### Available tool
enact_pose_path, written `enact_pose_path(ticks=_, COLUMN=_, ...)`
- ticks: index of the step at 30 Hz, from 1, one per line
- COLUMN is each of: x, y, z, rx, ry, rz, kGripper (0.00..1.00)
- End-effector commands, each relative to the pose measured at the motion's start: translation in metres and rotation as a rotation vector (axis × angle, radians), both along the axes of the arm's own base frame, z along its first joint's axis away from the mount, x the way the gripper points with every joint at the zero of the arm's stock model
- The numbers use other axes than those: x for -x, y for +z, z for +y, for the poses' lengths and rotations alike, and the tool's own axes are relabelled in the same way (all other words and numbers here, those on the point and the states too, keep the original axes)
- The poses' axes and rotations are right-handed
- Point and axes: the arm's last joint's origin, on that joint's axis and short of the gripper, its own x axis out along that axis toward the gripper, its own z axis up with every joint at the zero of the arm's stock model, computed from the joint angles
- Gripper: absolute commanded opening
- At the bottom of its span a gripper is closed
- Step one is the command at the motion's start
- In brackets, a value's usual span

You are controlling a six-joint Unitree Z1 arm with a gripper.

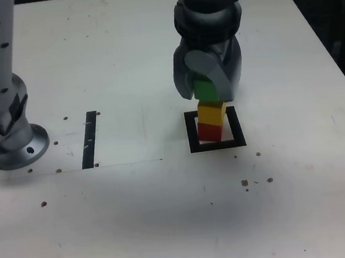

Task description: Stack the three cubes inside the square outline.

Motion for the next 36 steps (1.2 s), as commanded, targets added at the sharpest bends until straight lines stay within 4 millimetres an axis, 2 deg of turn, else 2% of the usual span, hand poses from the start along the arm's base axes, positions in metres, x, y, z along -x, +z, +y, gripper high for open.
enact_pose_path(ticks=1, x=-0.003, y=-0.005, z=-0.002, rx=0.001, ry=-0.002, rz=0.009, kGripper=0.31)
enact_pose_path(ticks=7, x=-0.006, y=-0.012, z=-0.005, rx=-0.005, ry=-0.004, rz=0.021, kGripper=0.31)
enact_pose_path(ticks=9, x=-0.006, y=-0.011, z=-0.005, rx=-0.005, ry=-0.004, rz=0.020, kGripper=0.35)
enact_pose_path(ticks=11, x=-0.005, y=-0.011, z=-0.005, rx=-0.003, ry=-0.003, rz=0.023, kGripper=0.47)
enact_pose_path(ticks=15, x=-0.004, y=-0.011, z=-0.005, rx=0.007, ry=-0.002, rz=0.030, kGripper=0.85)
enact_pose_path(ticks=16, x=-0.004, y=-0.010, z=-0.005, rx=0.009, ry=-0.002, rz=0.030, kGripper=0.92)
enact_pose_path(ticks=18, x=-0.003, y=-0.009, z=-0.005, rx=0.012, ry=-0.002, rz=0.026, kGripper=0.98)
enact_pose_path(ticks=29, x=0.009, y=0.017, z=-0.002, rx=0.003, ry=-0.003, rz=-0.031, kGripper=0.99)
enact_pose_path(ticks=33, x=0.024, y=0.035, z=0.001, rx=-0.005, ry=-0.004, rz=-0.044, kGripper=0.99)
enact_pose_path(ticks=36, x=0.044, y=0.051, z=0.005, rx=0.002, ry=-0.007, rz=-0.059, kGripper=0.99)
